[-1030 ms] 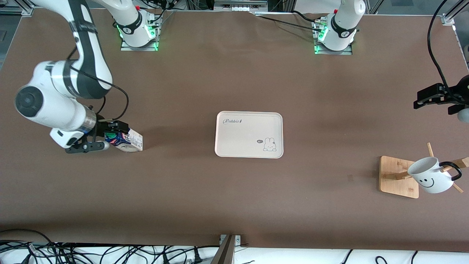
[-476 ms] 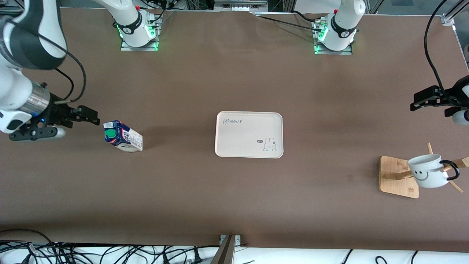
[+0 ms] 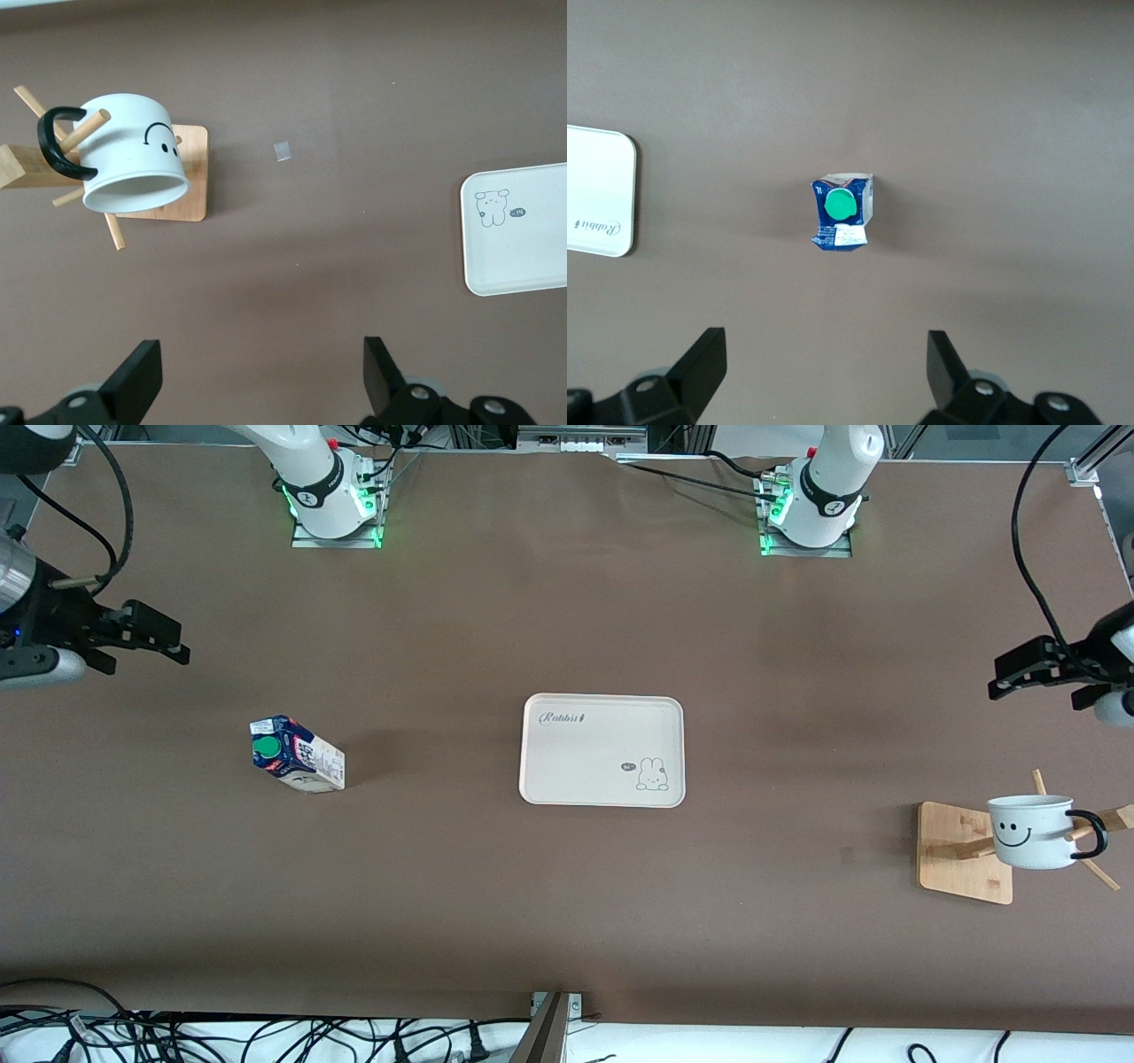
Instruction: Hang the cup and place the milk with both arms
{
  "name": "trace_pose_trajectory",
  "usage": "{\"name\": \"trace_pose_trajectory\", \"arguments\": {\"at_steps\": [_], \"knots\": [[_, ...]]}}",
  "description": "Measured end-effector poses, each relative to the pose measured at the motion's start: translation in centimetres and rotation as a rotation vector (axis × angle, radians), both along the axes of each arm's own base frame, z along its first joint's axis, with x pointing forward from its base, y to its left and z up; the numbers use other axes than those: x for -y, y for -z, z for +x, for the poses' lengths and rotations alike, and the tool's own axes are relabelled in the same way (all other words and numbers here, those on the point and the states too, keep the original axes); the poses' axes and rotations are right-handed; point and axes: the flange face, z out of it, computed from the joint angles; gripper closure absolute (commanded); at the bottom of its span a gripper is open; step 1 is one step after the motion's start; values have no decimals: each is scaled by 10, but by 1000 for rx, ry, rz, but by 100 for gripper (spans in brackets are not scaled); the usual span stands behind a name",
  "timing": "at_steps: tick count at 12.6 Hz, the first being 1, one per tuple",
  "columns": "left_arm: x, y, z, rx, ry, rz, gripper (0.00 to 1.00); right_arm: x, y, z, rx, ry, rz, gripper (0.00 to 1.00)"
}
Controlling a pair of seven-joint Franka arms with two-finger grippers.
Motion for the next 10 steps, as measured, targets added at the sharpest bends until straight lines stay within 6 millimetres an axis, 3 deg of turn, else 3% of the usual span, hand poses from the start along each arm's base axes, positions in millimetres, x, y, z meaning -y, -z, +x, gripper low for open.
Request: {"name": "trace_pose_trajectory", "arguments": {"at_steps": [3, 5, 8, 10], "knots": [[8, -7, -9, 4, 11, 27, 0, 2, 7, -4, -16, -3, -16, 0], [2, -5, -15, 5, -6, -3, 0, 0, 13, -4, -22, 0, -17, 0], [-24, -1, -20, 6, -85, -59, 0, -7, 19, -3, -22, -1, -18, 0], [-24, 0, -21, 4, -117, -60, 0, -9, 18, -3, -18, -3, -19, 0]]}}
